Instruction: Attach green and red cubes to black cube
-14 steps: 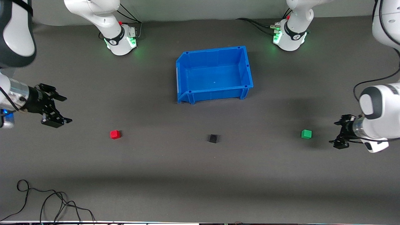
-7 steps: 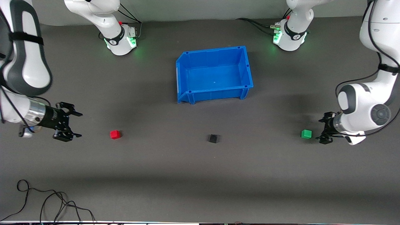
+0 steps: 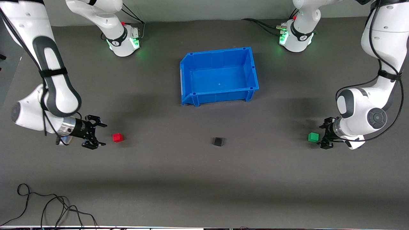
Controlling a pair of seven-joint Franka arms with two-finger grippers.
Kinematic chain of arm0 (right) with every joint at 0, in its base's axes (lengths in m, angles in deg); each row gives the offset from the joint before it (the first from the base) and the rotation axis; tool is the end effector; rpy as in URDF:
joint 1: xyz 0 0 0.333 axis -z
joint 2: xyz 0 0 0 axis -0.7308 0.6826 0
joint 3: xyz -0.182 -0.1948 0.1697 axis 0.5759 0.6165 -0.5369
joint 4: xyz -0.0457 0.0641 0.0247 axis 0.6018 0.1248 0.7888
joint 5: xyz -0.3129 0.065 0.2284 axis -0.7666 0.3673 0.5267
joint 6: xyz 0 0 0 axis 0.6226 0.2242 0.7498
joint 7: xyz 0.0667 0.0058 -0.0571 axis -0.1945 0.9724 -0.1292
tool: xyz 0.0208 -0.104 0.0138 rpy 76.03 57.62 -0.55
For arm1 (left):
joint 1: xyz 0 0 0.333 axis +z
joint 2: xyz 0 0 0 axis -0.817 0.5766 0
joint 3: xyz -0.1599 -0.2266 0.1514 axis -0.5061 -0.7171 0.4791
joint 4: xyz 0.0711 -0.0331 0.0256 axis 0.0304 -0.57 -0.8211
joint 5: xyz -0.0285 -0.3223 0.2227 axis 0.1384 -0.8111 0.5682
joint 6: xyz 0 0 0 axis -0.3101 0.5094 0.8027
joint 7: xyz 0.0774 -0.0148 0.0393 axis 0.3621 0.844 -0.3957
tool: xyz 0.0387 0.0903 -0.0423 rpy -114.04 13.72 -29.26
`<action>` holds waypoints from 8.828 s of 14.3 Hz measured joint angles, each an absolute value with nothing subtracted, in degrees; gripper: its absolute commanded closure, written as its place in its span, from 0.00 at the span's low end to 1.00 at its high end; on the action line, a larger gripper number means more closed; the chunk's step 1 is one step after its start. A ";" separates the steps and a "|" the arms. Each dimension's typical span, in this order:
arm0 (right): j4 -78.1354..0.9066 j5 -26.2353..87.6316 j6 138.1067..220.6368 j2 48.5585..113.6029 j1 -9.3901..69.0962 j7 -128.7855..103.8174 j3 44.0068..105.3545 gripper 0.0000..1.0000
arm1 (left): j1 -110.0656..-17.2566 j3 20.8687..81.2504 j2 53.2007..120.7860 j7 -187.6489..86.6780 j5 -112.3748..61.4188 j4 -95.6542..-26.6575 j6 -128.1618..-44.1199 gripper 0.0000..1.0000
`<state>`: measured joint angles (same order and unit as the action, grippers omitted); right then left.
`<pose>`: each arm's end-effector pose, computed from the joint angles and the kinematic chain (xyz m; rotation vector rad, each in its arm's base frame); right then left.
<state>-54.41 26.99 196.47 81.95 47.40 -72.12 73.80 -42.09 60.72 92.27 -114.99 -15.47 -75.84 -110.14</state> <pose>0.5967 -0.0405 0.2374 -2.1116 1.8804 0.3560 0.5995 0.0443 0.1842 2.4698 1.9060 -0.1450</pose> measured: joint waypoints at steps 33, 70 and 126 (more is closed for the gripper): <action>-42.30 31.04 198.80 89.73 29.67 -85.94 72.50 0.81 | -55.72 59.06 93.72 -141.67 -15.66 -55.58 -95.61 1.00; -23.87 30.62 215.92 109.59 5.46 -128.35 72.57 0.87 | -79.92 59.35 107.56 -166.08 -15.36 -52.25 -115.20 1.00; -32.37 -7.30 159.27 58.25 46.74 -15.97 71.16 0.00 | -45.15 60.70 65.39 -44.07 -16.74 -52.06 -66.57 0.00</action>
